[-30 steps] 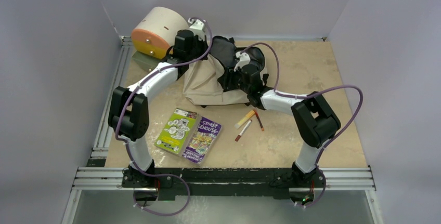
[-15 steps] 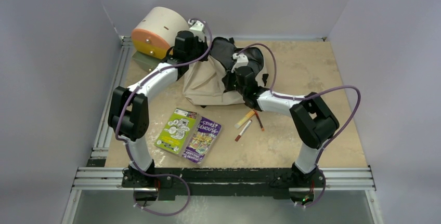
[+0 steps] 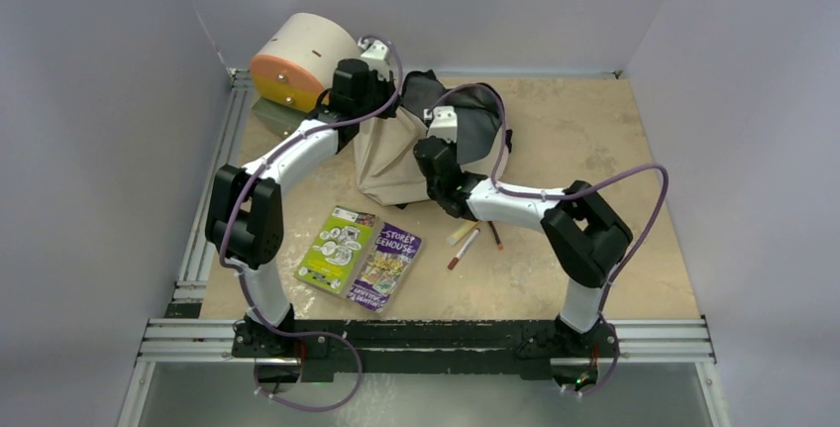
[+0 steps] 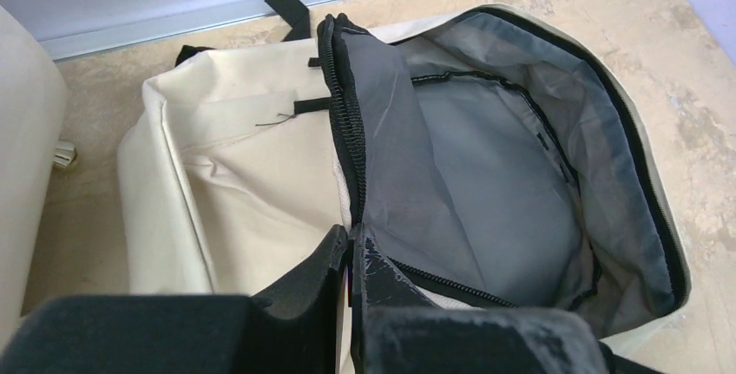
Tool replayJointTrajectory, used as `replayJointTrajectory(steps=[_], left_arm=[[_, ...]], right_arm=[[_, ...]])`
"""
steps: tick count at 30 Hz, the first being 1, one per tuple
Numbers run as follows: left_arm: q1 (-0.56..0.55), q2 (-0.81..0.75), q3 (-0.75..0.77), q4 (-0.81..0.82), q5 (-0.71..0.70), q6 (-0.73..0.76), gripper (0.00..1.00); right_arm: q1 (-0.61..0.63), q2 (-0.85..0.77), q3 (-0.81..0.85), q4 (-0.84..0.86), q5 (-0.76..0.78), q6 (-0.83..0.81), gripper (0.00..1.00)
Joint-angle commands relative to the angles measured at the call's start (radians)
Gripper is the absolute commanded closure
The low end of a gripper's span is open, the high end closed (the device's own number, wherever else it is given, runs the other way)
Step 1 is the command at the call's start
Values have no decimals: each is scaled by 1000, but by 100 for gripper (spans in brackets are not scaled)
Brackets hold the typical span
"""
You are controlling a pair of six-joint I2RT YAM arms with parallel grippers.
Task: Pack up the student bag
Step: Adjust the student bag at the center of the board.
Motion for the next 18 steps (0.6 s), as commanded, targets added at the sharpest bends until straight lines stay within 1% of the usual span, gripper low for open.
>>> replayJointTrajectory(steps=[1, 3, 6, 9, 12, 15, 18], left_arm=[[39, -15, 10, 62, -60, 4, 100], [39, -7, 6, 66, -58, 4, 100], [45, 12, 3, 68, -55, 3, 100], [53, 29, 1, 67, -50, 0, 100], [60, 42, 0, 68, -49, -1, 100], [64, 55, -4, 68, -55, 5, 100], [65, 64, -10, 71, -75, 23, 100]], right_arm=[[60, 25, -18, 40, 344, -102, 100], [91, 42, -36, 79, 401, -127, 100], [125, 82, -43, 105, 432, -165, 100], [163, 124, -60, 179, 467, -263, 100], [199, 178, -59, 218, 481, -338, 100], [223, 222, -47, 192, 458, -339, 99], [236, 210, -44, 133, 379, -252, 81]])
